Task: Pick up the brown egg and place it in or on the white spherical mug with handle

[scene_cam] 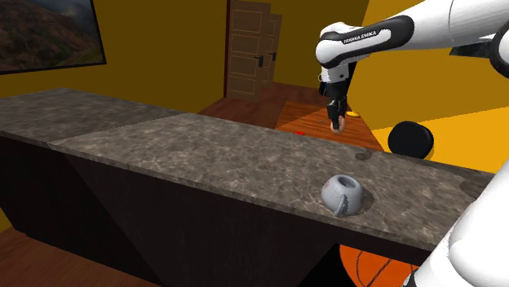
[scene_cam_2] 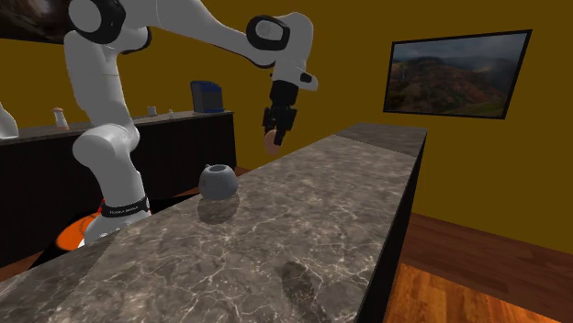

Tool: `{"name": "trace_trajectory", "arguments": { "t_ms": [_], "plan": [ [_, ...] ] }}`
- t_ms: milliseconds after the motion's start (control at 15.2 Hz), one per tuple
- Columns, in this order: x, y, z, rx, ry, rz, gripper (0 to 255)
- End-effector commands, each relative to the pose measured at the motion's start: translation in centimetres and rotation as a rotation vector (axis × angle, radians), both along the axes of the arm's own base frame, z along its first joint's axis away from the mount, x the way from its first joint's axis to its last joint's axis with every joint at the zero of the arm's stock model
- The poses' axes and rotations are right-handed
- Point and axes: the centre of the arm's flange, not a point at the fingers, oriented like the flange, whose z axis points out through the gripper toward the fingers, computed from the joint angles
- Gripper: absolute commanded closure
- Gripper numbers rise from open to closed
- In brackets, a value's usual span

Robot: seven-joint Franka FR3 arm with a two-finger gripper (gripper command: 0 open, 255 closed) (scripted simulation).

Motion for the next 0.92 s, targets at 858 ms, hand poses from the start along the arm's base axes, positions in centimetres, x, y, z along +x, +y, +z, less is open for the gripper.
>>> {"name": "trace_trajectory", "arguments": {
  "t_ms": [858],
  "plan": [
    [-13.4, 14.6, 0.5, 0.0, 0.0, 0.0, 255]
  ]
}}
